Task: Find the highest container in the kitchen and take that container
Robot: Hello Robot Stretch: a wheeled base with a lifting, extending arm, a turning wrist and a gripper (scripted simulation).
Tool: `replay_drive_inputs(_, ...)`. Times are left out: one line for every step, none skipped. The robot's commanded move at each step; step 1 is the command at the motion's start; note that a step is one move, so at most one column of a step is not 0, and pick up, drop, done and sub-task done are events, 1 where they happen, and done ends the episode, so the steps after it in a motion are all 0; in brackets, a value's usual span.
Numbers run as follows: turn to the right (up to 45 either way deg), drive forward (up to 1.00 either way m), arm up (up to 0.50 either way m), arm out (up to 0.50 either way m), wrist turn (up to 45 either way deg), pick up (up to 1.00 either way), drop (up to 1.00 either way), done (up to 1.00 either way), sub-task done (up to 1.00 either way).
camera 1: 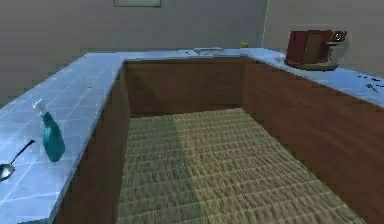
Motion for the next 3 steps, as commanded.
replay_drive_inputs(30.0,0.00,0.00,0.00,0.0,0.00,0.00,0.00,0.00)
replay_drive_inputs(0.0,0.20,0.00,0.00,0.0,0.00,0.00,0.00,0.00)
replay_drive_inputs(-18.0,0.00,0.00,0.00,0.0,0.00,0.00,0.00,0.00)
